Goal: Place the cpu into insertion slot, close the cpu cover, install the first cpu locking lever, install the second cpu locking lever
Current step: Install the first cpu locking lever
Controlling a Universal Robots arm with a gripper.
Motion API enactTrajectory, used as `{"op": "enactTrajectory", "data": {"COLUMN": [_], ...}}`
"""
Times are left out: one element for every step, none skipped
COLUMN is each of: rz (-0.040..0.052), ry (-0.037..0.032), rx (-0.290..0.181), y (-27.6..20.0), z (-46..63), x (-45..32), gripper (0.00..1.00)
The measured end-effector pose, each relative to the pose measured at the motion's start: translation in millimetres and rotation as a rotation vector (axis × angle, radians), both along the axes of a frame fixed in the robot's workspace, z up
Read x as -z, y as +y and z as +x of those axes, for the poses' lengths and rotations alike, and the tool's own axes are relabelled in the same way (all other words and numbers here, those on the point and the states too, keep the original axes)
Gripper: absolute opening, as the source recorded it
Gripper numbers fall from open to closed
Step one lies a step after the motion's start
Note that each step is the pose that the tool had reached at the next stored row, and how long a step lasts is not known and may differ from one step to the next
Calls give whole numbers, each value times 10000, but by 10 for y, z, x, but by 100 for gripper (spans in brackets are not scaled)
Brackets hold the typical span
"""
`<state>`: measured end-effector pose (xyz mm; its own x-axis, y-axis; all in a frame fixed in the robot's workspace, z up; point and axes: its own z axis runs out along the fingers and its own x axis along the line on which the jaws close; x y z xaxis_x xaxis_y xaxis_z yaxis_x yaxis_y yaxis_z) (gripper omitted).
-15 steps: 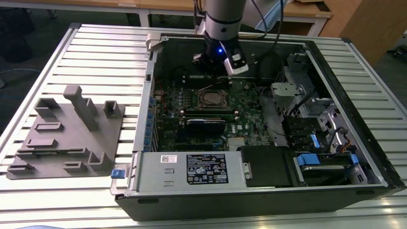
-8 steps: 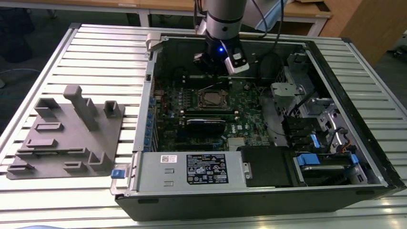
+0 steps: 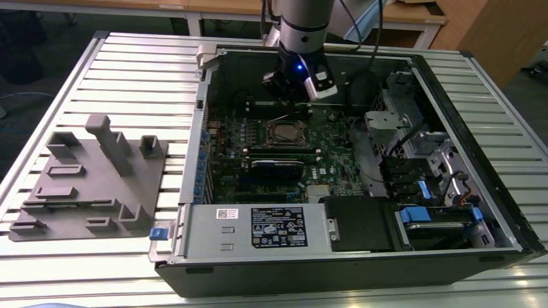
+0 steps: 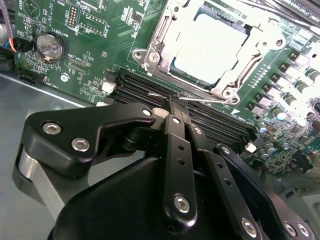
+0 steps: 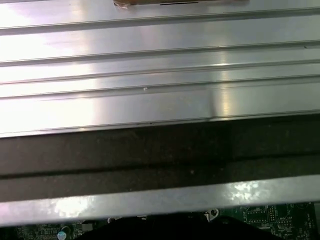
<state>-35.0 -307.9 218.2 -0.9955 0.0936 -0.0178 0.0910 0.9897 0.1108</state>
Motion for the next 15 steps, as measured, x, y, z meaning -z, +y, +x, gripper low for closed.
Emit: {"op": "enactTrajectory", "data": {"rz": [-120,-161,-173,-184,-195,-208,-216,-221,-222,-221,-221,-221,-222,-222,-222], "ry": [0,0,0,0,-1,-1,0,0,0,-1,-1,0,0,0,0], "rx": [0,0,0,0,0,0,0,0,0,-1,-2,0,1,1,1], "y": [11,19,23,27,30,34,37,40,43,46,47,48,48,49,49], "z": [27,37,41,45,48,52,55,57,59,60,60,59,59,59,59], "x": [27,43,50,56,62,67,71,73,76,78,79,79,79,79,79], "gripper": [11,11,11,11,11,11,11,11,11,11,11,11,11,11,11]}}
